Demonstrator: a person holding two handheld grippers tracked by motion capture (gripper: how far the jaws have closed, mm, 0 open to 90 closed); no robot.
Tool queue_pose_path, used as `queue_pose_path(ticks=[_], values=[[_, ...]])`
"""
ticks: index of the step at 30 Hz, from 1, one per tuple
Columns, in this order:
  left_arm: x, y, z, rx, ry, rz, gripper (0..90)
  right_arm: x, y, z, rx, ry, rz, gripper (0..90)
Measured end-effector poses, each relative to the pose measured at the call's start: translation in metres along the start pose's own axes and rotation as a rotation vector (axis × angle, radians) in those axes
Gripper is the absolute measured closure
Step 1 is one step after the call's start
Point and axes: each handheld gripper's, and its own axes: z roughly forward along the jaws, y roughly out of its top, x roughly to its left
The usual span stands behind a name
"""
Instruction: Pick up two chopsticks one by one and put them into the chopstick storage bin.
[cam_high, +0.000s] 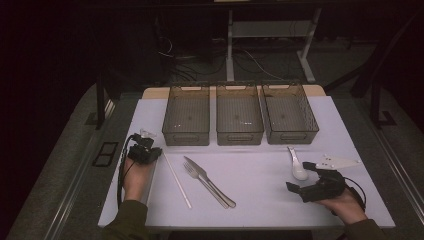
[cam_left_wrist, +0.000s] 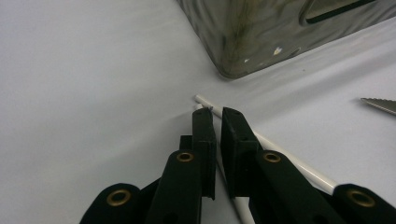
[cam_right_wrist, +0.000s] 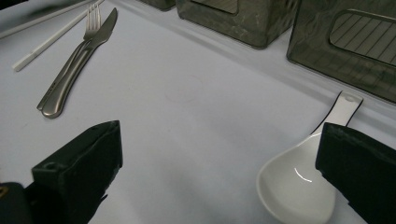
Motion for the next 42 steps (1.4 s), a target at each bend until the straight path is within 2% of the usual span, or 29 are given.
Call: queue_pose_path(ticks=[6,14,16,19,24,26,29,31,33,36,42], values=[[0.0,0.001,0.001,-0.002,-0.001,0.029,85.7,0.0,0.0,0.0,0.001,0.001,0.0,0.8],[0.004,-0.001,0.0,-0.019,-0.027,0.02,84.8,0.0,0.0,0.0,0.0,0.0,0.001,0.8],[0.005,-0.002,-0.004,-0.026,-0.023,0.028,81.0,0.0,0.0,-0.001,-0.003,0.0,-0.002,0.8],[0.005,-0.004,-0.018,-0.046,-0.054,0.019,76.9,0.0,0.0,-0.001,-0.003,0.0,0.0,0.8],[0.002,-0.019,-0.044,-0.072,-0.107,0.013,72.0,0.0,0.0,-0.001,-0.004,-0.001,0.002,0.8],[0.001,-0.027,-0.052,-0.071,-0.108,0.024,72.0,0.0,0.0,-0.001,-0.006,0.0,0.0,0.8],[-0.003,-0.044,-0.062,-0.07,-0.127,0.015,72.2,0.001,0.0,-0.001,-0.006,0.0,0.001,0.8],[-0.005,-0.056,-0.067,-0.059,-0.123,0.02,72.4,0.001,0.0,-0.002,-0.007,-0.001,0.0,0.8],[-0.004,-0.066,-0.071,-0.062,-0.129,-0.001,74.0,0.001,0.0,-0.001,-0.005,-0.002,0.0,0.8],[-0.002,-0.072,-0.073,-0.06,-0.115,-0.015,75.0,0.001,0.0,-0.001,-0.004,-0.004,-0.002,0.8],[-0.001,-0.075,-0.067,-0.008,-0.1,-0.024,78.0,0.001,0.0,-0.002,-0.008,-0.005,-0.002,0.8]])
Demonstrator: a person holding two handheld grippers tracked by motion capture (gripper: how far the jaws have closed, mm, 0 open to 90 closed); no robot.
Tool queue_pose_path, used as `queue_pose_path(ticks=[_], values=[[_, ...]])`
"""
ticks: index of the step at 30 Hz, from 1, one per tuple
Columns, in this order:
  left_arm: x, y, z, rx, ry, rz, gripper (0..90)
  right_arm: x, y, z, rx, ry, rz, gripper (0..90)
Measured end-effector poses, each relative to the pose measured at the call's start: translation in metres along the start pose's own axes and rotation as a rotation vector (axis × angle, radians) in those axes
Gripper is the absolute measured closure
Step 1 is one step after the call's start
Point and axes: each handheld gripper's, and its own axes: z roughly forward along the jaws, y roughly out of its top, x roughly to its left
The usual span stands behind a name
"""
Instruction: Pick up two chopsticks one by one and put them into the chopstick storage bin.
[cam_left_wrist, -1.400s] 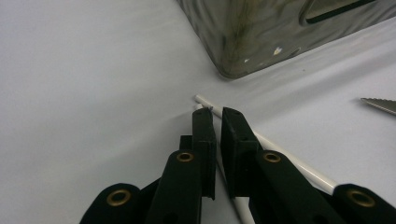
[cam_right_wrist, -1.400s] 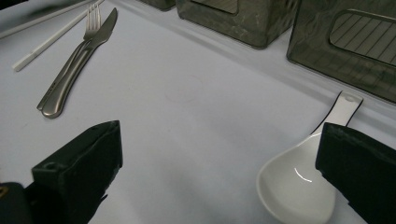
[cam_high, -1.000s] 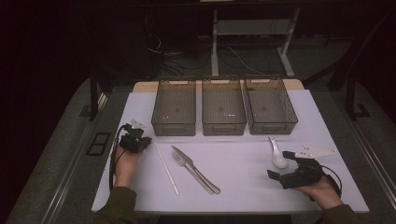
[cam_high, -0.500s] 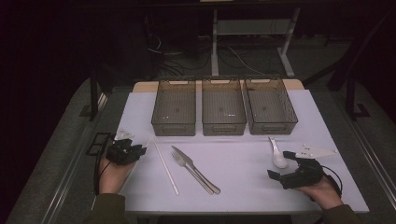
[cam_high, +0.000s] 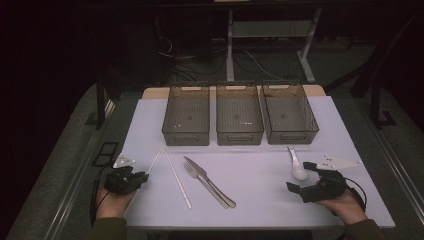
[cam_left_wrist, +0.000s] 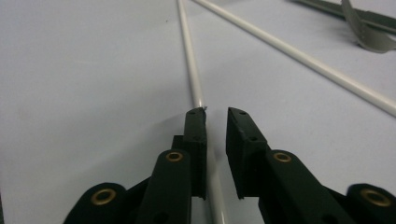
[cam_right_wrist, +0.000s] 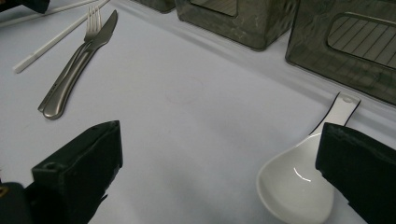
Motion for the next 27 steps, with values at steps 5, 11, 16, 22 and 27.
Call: queue_pose_path(ticks=[5,11,16,22,27], values=[[-0.0011,-0.0012,0.0025,0.015,0.01,0.006,79.6,0.0001,-0.0001,0.0002,0.001,0.0,0.0,0.8],[0.0002,-0.0043,0.0031,-0.007,0.01,-0.013,82.6,0.0004,-0.0001,0.0002,0.0,-0.001,-0.001,0.8],[-0.0009,-0.0033,0.0029,-0.003,0.021,-0.036,84.0,0.0004,0.0,-0.0002,0.0,-0.001,0.002,0.8],[0.0005,-0.0027,0.0025,-0.008,0.016,-0.052,84.6,0.0003,0.0001,-0.0006,-0.002,-0.001,0.003,0.8],[0.0,-0.0007,-0.0021,-0.027,0.024,-0.048,84.6,0.0006,0.0001,-0.0008,-0.004,-0.001,0.004,0.8]])
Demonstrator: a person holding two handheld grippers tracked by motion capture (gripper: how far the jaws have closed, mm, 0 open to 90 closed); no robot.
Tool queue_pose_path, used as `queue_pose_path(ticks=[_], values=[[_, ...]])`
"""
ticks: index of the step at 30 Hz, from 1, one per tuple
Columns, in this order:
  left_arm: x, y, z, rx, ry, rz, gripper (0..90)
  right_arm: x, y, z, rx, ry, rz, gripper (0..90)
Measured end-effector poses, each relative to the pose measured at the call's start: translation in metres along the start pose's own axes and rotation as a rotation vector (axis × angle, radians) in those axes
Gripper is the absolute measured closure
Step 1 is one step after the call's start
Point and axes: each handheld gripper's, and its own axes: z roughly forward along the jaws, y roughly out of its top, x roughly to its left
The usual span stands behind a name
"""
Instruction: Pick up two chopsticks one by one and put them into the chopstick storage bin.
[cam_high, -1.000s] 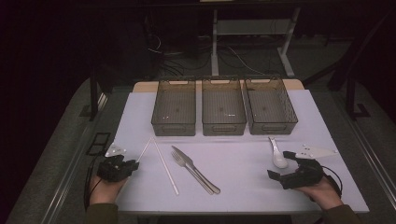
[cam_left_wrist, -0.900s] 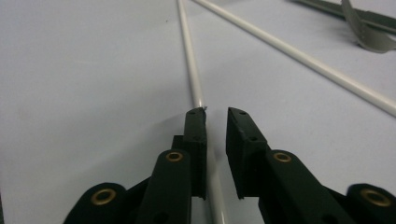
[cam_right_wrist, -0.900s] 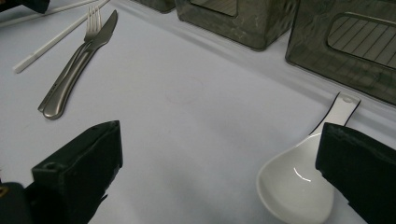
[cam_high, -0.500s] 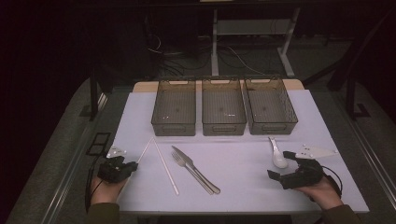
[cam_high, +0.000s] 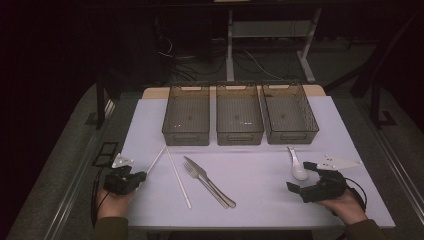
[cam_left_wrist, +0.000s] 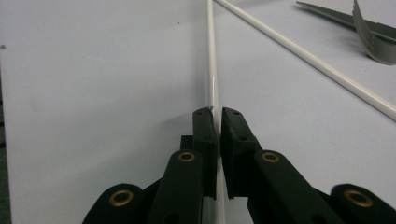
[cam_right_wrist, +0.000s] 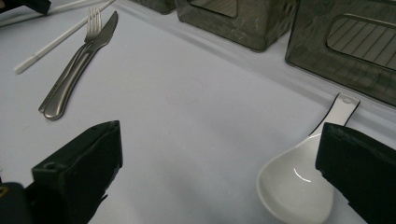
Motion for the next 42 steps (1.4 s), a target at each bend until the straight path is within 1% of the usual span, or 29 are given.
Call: queue_pose_path(ticks=[4,7,8,10,12,13,15,18,22,28,31,35,40,42], values=[[-0.001,0.001,-0.004,-0.017,0.005,0.008,84.6,0.0,0.0,0.0,0.0,0.0,-0.001,0.8],[-0.003,0.004,-0.01,-0.033,0.004,0.024,84.6,0.0,0.0,0.0,-0.001,0.0,-0.001,0.8],[-0.005,0.006,-0.011,-0.049,0.001,0.022,84.6,0.0,0.0,0.0,-0.002,0.0,-0.001,0.8],[-0.008,0.008,-0.014,-0.072,-0.007,0.029,84.6,0.0,0.0,0.0,-0.001,-0.002,0.001,0.8],[-0.01,0.01,-0.018,-0.084,-0.009,0.046,84.6,0.0,0.0,0.0,-0.001,-0.002,0.001,0.8],[-0.011,0.011,-0.019,-0.095,-0.013,0.041,84.6,0.0,0.0,0.0,0.0,-0.002,0.0,0.8],[-0.011,0.012,-0.021,-0.109,-0.018,0.047,84.6,0.0,0.0,0.0,-0.001,-0.001,0.0,0.8],[-0.013,0.014,-0.025,-0.142,-0.027,0.041,84.6,0.0,0.0,0.0,-0.002,-0.001,0.0,0.8],[-0.014,0.019,-0.03,-0.171,-0.035,0.043,84.6,0.0,0.0,0.0,-0.002,0.0,0.0,0.8],[-0.019,0.03,-0.035,-0.225,-0.064,0.049,84.6,0.0,0.0,0.0,-0.001,-0.001,0.003,0.8],[-0.022,0.037,-0.037,-0.247,-0.079,0.059,84.6,-0.001,0.0,0.0,-0.003,-0.002,0.006,0.8],[-0.027,0.046,-0.038,-0.266,-0.098,0.08,85.2,-0.001,0.0,0.0,-0.005,-0.002,0.007,0.8],[-0.032,0.055,-0.034,-0.267,-0.114,0.097,85.2,-0.001,0.0,0.0,-0.012,0.001,0.003,0.8],[-0.034,0.059,-0.032,-0.265,-0.119,0.102,85.2,-0.002,-0.001,-0.001,-0.017,0.005,0.01,0.8]])
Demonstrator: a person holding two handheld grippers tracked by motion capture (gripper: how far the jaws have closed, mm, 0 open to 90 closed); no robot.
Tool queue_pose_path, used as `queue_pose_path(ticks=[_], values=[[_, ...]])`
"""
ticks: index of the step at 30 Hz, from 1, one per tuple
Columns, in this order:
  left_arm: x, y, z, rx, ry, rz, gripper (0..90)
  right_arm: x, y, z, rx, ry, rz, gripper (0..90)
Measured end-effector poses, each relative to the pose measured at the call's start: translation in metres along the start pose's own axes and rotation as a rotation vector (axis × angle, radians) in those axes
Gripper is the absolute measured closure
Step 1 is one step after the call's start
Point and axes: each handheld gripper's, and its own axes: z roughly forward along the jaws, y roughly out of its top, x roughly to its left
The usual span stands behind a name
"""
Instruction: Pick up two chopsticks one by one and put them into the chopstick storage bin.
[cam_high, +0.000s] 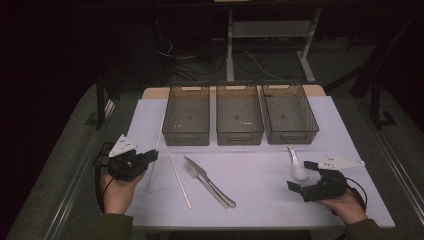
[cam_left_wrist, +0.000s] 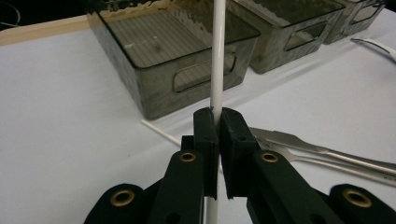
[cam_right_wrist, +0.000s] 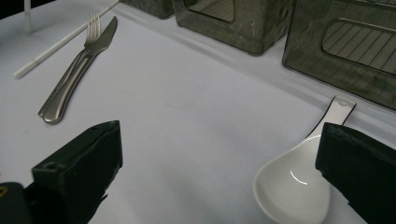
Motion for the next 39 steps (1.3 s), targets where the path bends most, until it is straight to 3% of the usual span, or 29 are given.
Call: queue_pose_path(ticks=[17,22,28,39], values=[[-0.01,0.047,0.022,-0.03,-0.058,0.057,85.2,-0.003,-0.003,0.003,-0.029,0.048,-0.015,0.8],[-0.01,0.059,0.029,-0.041,-0.078,0.058,85.2,-0.003,-0.004,0.006,-0.01,0.049,-0.016,0.8],[-0.01,0.074,0.038,-0.057,-0.097,0.056,85.2,-0.003,-0.003,0.004,-0.023,0.04,-0.001,0.8],[-0.005,0.119,0.054,-0.08,-0.097,0.104,85.2,-0.002,-0.003,0.002,-0.034,0.034,0.001,0.8]])
